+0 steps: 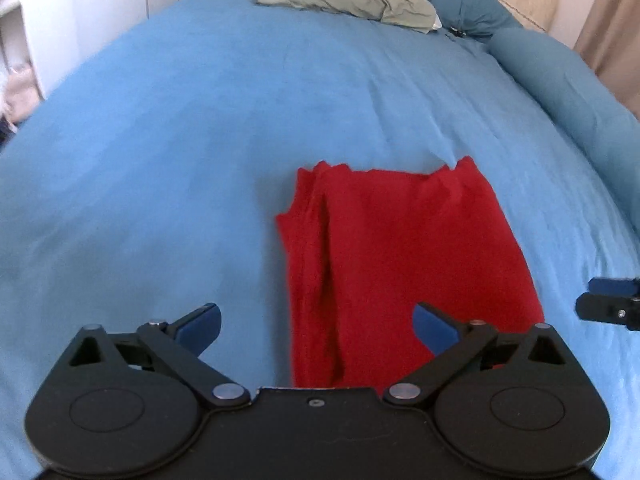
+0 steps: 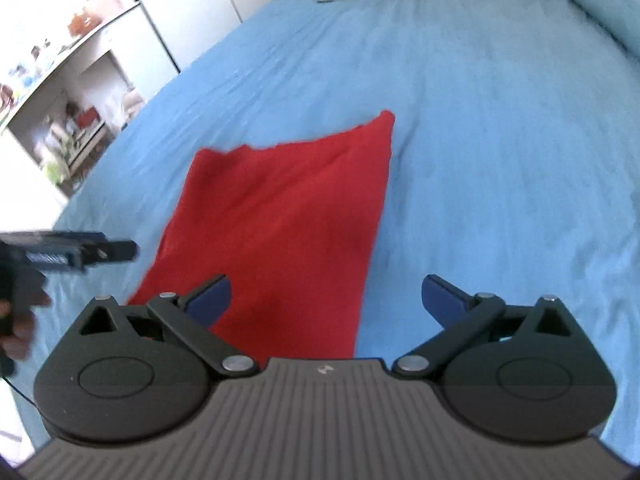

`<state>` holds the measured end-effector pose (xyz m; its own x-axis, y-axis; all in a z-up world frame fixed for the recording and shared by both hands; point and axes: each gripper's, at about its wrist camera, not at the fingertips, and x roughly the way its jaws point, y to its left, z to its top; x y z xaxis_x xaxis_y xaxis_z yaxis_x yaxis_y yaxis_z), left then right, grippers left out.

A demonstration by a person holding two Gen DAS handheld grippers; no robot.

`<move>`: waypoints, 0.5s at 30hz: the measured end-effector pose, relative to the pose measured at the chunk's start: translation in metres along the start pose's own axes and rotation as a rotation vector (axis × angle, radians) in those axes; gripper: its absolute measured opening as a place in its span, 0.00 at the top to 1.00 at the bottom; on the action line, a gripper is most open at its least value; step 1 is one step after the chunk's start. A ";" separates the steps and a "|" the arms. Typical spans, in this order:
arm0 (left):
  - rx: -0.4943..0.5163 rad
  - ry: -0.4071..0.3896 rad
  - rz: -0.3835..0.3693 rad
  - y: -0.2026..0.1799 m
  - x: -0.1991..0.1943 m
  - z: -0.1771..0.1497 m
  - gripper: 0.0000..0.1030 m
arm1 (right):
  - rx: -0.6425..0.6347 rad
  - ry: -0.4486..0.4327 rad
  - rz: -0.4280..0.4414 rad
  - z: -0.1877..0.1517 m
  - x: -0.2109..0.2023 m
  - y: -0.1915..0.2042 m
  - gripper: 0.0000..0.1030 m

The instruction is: Fold small clothes

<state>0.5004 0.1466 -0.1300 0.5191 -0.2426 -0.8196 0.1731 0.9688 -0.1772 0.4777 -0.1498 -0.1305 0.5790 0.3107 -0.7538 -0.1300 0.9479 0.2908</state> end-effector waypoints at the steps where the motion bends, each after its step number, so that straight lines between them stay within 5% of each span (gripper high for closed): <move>1: -0.024 0.021 -0.021 0.004 0.013 0.004 0.00 | 0.024 0.015 0.001 0.008 0.008 -0.005 0.00; 6: -0.127 0.124 -0.089 0.022 0.054 0.008 0.11 | 0.169 0.086 0.036 0.025 0.054 -0.033 0.00; 12: -0.079 0.130 -0.093 0.008 0.065 0.009 0.17 | 0.224 0.170 0.089 0.019 0.089 -0.044 0.10; 14: -0.066 0.137 -0.103 0.002 0.067 0.011 0.30 | 0.243 0.182 0.099 0.015 0.096 -0.044 0.12; 15: -0.068 0.142 -0.115 -0.002 0.069 0.012 0.42 | 0.240 0.181 0.101 0.015 0.098 -0.042 0.23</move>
<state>0.5458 0.1277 -0.1797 0.3749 -0.3468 -0.8598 0.1649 0.9376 -0.3063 0.5517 -0.1602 -0.2083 0.4178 0.4304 -0.8001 0.0267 0.8745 0.4844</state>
